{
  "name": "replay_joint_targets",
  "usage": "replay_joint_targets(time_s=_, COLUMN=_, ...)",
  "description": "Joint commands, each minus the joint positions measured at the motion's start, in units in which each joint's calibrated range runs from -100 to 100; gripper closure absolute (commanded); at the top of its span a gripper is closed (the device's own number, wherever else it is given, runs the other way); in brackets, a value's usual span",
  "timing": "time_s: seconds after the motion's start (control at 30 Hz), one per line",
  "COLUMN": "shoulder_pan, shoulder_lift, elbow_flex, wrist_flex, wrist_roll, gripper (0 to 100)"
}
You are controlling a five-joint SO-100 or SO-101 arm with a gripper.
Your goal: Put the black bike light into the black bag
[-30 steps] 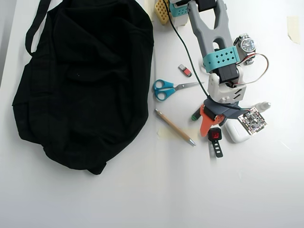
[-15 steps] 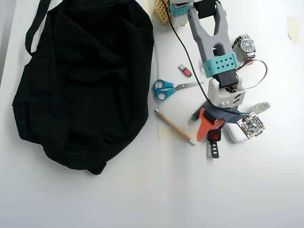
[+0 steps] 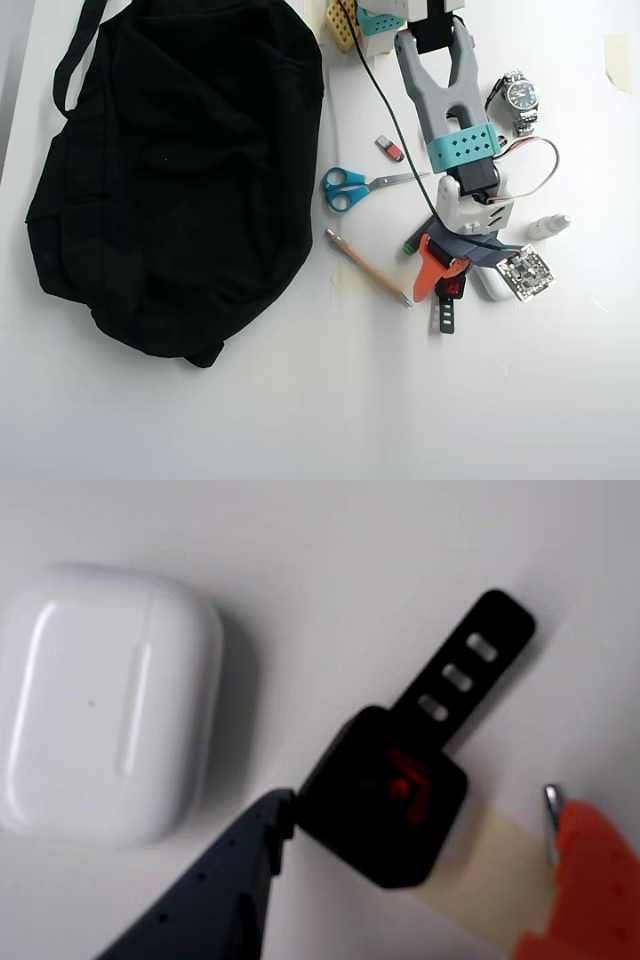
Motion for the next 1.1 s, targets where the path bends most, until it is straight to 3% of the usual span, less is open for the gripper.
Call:
replay_joint_targets(time_s=0.0, shoulder_pan=-0.7, shoulder_lift=-0.5, elbow_flex=-4.1, wrist_flex=0.1, wrist_roll=0.2, gripper=66)
replay_joint_targets(time_s=0.73, shoulder_pan=-0.8, shoulder_lift=2.3, elbow_flex=-6.7, wrist_flex=-0.1, wrist_roll=0.2, gripper=66)
replay_joint_targets(time_s=0.9, shoulder_pan=-0.8, shoulder_lift=3.5, elbow_flex=-8.8, wrist_flex=0.0, wrist_roll=1.4, gripper=74)
replay_joint_targets(time_s=1.07, shoulder_pan=-0.8, shoulder_lift=3.5, elbow_flex=-8.3, wrist_flex=0.1, wrist_roll=1.1, gripper=74)
